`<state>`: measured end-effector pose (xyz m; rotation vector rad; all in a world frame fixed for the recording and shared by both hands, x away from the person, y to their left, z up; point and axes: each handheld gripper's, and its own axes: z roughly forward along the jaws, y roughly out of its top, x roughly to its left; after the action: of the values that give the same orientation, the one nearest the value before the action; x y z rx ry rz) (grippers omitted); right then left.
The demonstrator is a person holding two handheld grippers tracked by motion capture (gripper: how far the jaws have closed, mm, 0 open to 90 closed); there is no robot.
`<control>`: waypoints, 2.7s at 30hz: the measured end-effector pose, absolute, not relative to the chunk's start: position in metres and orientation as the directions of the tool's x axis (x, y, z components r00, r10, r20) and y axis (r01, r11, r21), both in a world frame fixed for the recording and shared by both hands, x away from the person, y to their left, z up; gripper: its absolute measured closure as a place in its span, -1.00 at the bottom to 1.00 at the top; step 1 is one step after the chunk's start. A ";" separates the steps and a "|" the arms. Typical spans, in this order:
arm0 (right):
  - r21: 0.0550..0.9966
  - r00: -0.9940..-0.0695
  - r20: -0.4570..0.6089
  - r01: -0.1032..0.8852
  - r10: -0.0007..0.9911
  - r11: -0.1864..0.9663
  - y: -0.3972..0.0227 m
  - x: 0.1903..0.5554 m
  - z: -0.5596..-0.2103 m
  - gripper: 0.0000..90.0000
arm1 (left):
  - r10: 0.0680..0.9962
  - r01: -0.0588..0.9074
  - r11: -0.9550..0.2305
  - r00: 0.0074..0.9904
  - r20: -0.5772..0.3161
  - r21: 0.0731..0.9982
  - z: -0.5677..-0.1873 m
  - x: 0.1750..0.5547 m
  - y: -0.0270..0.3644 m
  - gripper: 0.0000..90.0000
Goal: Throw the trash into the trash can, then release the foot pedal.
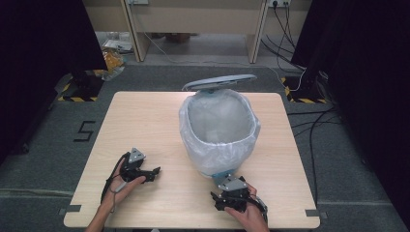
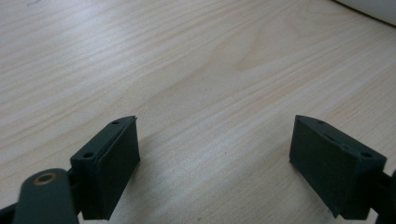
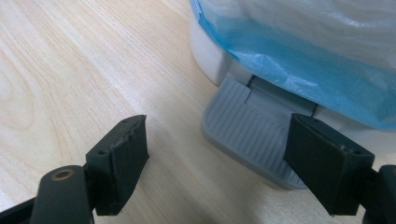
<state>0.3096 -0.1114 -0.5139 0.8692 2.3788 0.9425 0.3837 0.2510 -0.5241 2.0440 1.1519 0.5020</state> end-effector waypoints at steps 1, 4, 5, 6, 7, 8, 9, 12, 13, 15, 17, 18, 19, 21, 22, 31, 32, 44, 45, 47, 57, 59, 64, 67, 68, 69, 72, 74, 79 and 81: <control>0.720 -0.709 -0.164 0.389 0.686 0.574 -0.112 0.310 -0.514 -0.52 | 0.853 0.570 -0.335 0.522 -0.016 0.750 -0.524 0.384 0.251 -0.67; 0.720 -0.711 -0.164 0.388 0.684 0.576 -0.112 0.310 -0.514 -0.52 | 0.853 0.570 -0.336 0.522 -0.014 0.750 -0.524 0.384 0.251 -0.68; 0.719 -0.711 -0.165 0.387 0.683 0.577 -0.112 0.310 -0.514 -0.52 | 0.853 0.570 -0.336 0.522 -0.014 0.750 -0.524 0.384 0.251 -0.69; 0.720 -0.710 -0.164 0.388 0.685 0.575 -0.111 0.309 -0.514 -0.52 | 0.853 0.570 -0.336 0.522 -0.014 0.750 -0.524 0.384 0.251 -0.69; 0.721 -0.711 -0.166 0.385 0.683 0.577 -0.112 0.309 -0.514 -0.52 | 0.853 0.570 -0.336 0.522 -0.015 0.750 -0.524 0.384 0.251 -0.69; 0.721 -0.712 -0.166 0.385 0.683 0.577 -0.112 0.309 -0.514 -0.52 | 0.852 0.570 -0.335 0.524 -0.017 0.750 -0.524 0.384 0.251 -0.69; 0.721 -0.711 -0.165 0.386 0.684 0.576 -0.112 0.309 -0.514 -0.52 | 0.851 0.570 -0.336 0.525 -0.018 0.750 -0.524 0.384 0.251 -0.69; 0.722 -0.708 -0.167 0.386 0.686 0.574 -0.111 0.309 -0.514 -0.52 | 0.851 0.571 -0.335 0.525 -0.020 0.750 -0.524 0.384 0.251 -0.70; 0.722 -0.709 -0.167 0.385 0.686 0.574 -0.111 0.309 -0.514 -0.52 | 0.851 0.571 -0.335 0.525 -0.020 0.750 -0.524 0.384 0.251 -0.70; 0.723 -0.710 -0.163 0.387 0.685 0.573 -0.112 0.310 -0.514 -0.52 | 0.851 0.571 -0.335 0.525 -0.020 0.750 -0.524 0.384 0.251 -0.70; 0.725 -0.708 -0.162 0.388 0.688 0.570 -0.112 0.309 -0.514 -0.52 | 0.851 0.571 -0.335 0.525 -0.019 0.750 -0.524 0.384 0.251 -0.70; 0.724 -0.707 -0.165 0.387 0.688 0.571 -0.111 0.309 -0.514 -0.52 | 0.851 0.570 -0.335 0.525 -0.019 0.750 -0.524 0.384 0.251 -0.70; 0.725 -0.707 -0.166 0.385 0.688 0.571 -0.111 0.309 -0.515 -0.52 | 0.851 0.571 -0.337 0.524 -0.016 0.749 -0.524 0.384 0.251 -0.70; 0.724 -0.704 -0.167 0.387 0.690 0.570 -0.111 0.309 -0.515 -0.52 | 0.851 0.570 -0.337 0.525 -0.017 0.749 -0.524 0.384 0.251 -0.70; 0.724 -0.704 -0.168 0.387 0.690 0.571 -0.111 0.309 -0.515 -0.52 | 0.851 0.570 -0.336 0.525 -0.018 0.750 -0.524 0.384 0.251 -0.70; 0.730 -0.699 -0.172 0.383 0.694 0.566 -0.111 0.308 -0.515 -0.52 | 0.851 0.570 -0.335 0.525 -0.019 0.750 -0.524 0.384 0.251 -0.70; 0.732 -0.698 -0.172 0.382 0.695 0.565 -0.111 0.308 -0.516 -0.52 | 0.851 0.570 -0.336 0.525 -0.018 0.750 -0.524 0.384 0.251 -0.70; 0.763 -0.695 -0.133 0.384 0.707 0.520 -0.115 0.308 -0.516 -0.52 | 0.851 0.571 -0.335 0.525 -0.019 0.750 -0.524 0.384 0.251 -0.70; 0.771 -0.693 -0.120 0.386 0.711 0.506 -0.116 0.308 -0.516 -0.52 | 0.851 0.571 -0.335 0.525 -0.019 0.750 -0.524 0.384 0.251 -0.70; 0.782 -0.690 -0.095 0.394 0.718 0.482 -0.118 0.308 -0.515 -0.52 | 0.851 0.571 -0.335 0.525 -0.020 0.750 -0.524 0.384 0.251 -0.69; 0.814 -0.686 -0.042 0.399 0.727 0.423 -0.123 0.309 -0.515 -0.52 | 0.851 0.571 -0.332 0.525 -0.022 0.751 -0.524 0.384 0.251 -0.69; 0.821 -0.682 -0.034 0.398 0.731 0.410 -0.125 0.308 -0.513 -0.52 | 0.851 0.571 -0.333 0.525 -0.022 0.751 -0.524 0.384 0.251 -0.69; 0.840 -0.675 -0.029 0.384 0.737 0.384 -0.127 0.306 -0.508 -0.53 | 0.851 0.571 -0.334 0.525 -0.021 0.750 -0.524 0.384 0.251 -0.69; 0.840 -0.669 -0.018 0.393 0.743 0.374 -0.131 0.306 -0.507 -0.53 | 0.851 0.571 -0.333 0.524 -0.022 0.750 -0.524 0.384 0.251 -0.69; 0.838 -0.666 -0.012 0.400 0.746 0.371 -0.133 0.306 -0.506 -0.53 | 0.851 0.571 -0.333 0.525 -0.022 0.750 -0.524 0.384 0.251 -0.69; 0.843 -0.663 -0.008 0.398 0.749 0.362 -0.136 0.306 -0.505 -0.53 | 0.851 0.571 -0.333 0.525 -0.022 0.750 -0.524 0.384 0.251 -0.69; 0.847 -0.643 0.000 0.407 0.766 0.342 -0.144 0.305 -0.500 -0.53 | 0.851 0.571 -0.333 0.525 -0.022 0.750 -0.524 0.384 0.251 -0.69; 0.852 -0.629 -0.004 0.405 0.777 0.333 -0.151 0.305 -0.497 -0.53 | 0.851 0.571 -0.333 0.524 -0.022 0.750 -0.524 0.384 0.251 -0.69; 0.851 -0.591 -0.006 0.421 0.806 0.315 -0.168 0.303 -0.495 -0.53 | 0.851 0.571 -0.333 0.524 -0.022 0.751 -0.524 0.384 0.251 -0.69; 0.850 -0.567 -0.006 0.432 0.824 0.303 -0.177 0.302 -0.494 -0.53 | 0.851 0.571 -0.333 0.524 -0.022 0.750 -0.524 0.384 0.251 -0.69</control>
<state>0.3023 -0.1774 -0.4943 1.1164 2.1315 1.1810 0.3840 0.2509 -0.5244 2.0410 1.1529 0.4944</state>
